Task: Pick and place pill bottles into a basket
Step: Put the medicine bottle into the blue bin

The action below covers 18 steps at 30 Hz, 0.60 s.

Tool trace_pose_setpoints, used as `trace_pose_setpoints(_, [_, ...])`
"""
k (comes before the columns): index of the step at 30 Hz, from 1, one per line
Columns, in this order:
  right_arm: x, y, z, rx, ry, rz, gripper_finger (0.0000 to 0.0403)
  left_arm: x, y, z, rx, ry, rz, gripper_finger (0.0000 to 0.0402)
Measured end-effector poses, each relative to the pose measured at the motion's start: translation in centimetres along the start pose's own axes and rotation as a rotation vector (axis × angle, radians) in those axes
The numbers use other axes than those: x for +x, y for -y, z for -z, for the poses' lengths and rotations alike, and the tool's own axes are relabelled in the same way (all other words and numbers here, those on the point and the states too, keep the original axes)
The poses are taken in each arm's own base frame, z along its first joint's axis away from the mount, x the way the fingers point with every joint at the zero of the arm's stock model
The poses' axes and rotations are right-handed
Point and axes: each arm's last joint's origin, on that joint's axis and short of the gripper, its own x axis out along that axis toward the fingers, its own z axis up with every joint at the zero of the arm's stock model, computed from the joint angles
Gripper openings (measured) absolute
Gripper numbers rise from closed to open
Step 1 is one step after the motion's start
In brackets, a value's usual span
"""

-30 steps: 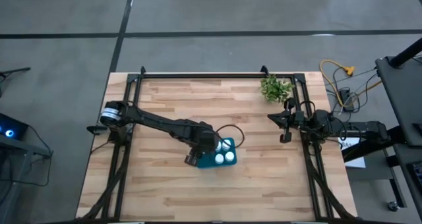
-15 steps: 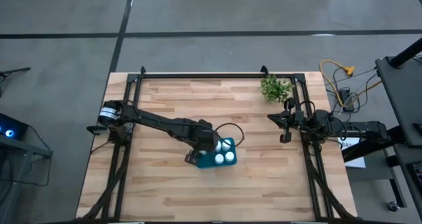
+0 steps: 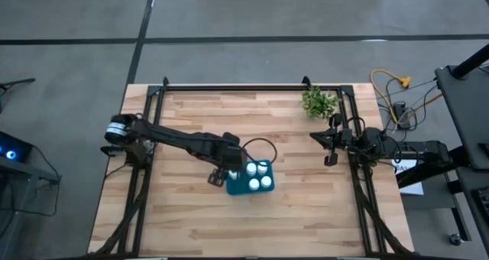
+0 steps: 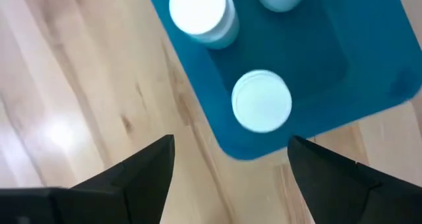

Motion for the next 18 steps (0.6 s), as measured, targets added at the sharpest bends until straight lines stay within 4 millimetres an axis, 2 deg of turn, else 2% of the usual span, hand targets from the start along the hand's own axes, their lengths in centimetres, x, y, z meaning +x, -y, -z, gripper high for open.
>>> trace_pose_setpoints(11, [0.0, 0.0, 0.1, -0.001, -0.006, -0.001, 0.0008, -2.8, -1.1, 2.1, -0.032, 0.036, -0.024, 0.0276])
trace_pose_setpoints(15, [0.0, 0.0, 0.1, -0.001, -0.007, -0.001, 0.0008, -3.1, -1.8, 3.6, -0.062, 0.023, -0.032, 0.0276])
trace_pose_setpoints(18, [0.0, 0.0, 0.1, 0.000, -0.007, -0.002, 0.0008, -2.5, -2.6, 5.0, -0.095, -0.016, -0.035, 0.0276])
